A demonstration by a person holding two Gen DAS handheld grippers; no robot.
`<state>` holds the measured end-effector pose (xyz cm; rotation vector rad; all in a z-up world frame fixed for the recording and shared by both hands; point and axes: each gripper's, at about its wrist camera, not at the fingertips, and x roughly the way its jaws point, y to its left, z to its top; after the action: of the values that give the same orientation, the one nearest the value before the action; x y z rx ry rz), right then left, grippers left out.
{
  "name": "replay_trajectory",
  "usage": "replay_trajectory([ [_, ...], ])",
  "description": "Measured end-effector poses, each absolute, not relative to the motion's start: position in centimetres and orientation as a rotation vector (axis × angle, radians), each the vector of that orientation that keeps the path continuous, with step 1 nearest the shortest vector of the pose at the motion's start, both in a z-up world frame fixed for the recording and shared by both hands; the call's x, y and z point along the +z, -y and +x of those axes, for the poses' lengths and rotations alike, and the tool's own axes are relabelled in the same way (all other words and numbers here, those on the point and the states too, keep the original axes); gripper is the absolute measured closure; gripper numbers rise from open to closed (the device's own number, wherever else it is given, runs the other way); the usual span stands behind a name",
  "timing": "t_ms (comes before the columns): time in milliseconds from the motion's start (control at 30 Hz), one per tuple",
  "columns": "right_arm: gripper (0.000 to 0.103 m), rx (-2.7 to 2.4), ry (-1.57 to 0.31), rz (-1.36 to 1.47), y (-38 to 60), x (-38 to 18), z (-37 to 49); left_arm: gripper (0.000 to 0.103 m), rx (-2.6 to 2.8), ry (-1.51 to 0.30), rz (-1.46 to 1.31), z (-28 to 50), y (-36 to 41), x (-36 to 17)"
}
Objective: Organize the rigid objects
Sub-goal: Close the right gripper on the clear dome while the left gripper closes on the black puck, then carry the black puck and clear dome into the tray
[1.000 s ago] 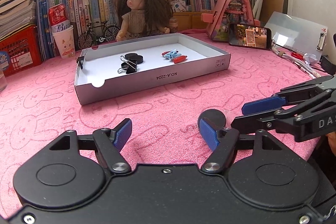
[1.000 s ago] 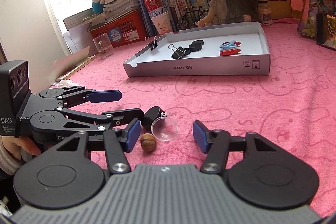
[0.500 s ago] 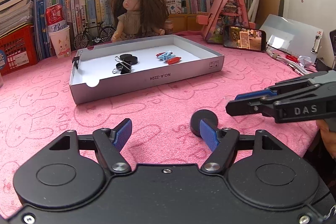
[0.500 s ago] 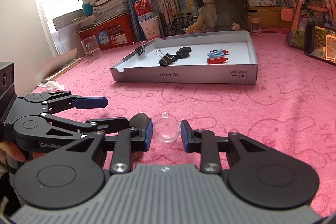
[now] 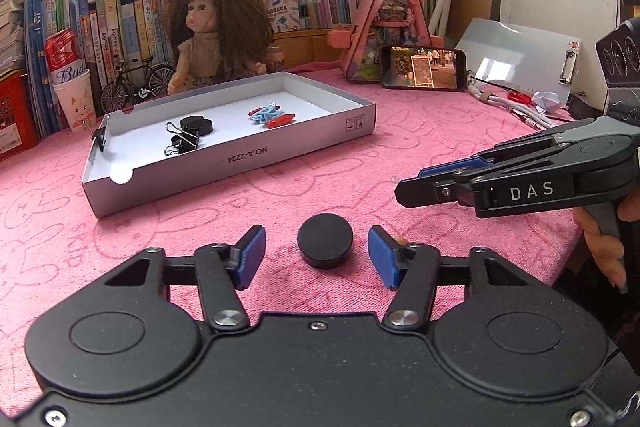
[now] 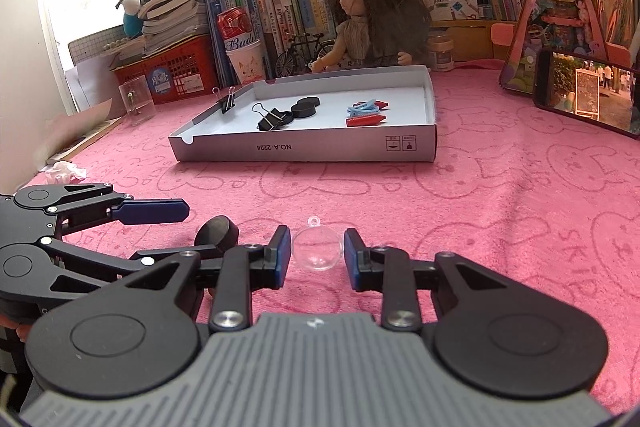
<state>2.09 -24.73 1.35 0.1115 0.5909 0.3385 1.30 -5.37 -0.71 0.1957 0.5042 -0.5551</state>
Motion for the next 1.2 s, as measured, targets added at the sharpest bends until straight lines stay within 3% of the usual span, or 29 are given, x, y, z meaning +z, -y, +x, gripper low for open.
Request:
replay_trajectory([
  [367, 0.066, 0.324, -0.587, 0.093, 24.5, 1.0, 1.8, 0.073, -0.542, -0.539, 0.161, 2.1, 5.6, -1.1],
  [567, 0.065, 0.318, -0.583, 0.075, 24.2, 0.8, 1.8, 0.073, -0.536, -0.543, 0.144, 2.1, 5.5, -1.1],
  [667, 0.056, 0.312, -0.575, 0.053, 24.0, 0.8, 1.7, 0.073, -0.531, -0.543, 0.139, 2.2, 5.4, -1.0],
  [933, 0.051, 0.239, -0.547, -0.045, 23.4, 0.6, 1.5, 0.073, -0.498, -0.531, 0.131, 2.2, 5.0, -0.6],
  [1000, 0.055, 0.235, -0.547, -0.046, 23.5, 0.6, 1.5, 0.073, -0.484, -0.532, 0.125, 2.3, 4.9, -0.5],
  [1067, 0.073, 0.229, -0.548, -0.05, 23.5, 0.6, 1.5, 0.073, -0.472, -0.532, 0.119, 2.5, 4.7, -0.4],
  [1200, 0.074, 0.233, -0.54, -0.044, 23.7, 1.0, 1.7, 0.073, -0.444, -0.529, 0.115, 3.0, 4.3, -0.1],
])
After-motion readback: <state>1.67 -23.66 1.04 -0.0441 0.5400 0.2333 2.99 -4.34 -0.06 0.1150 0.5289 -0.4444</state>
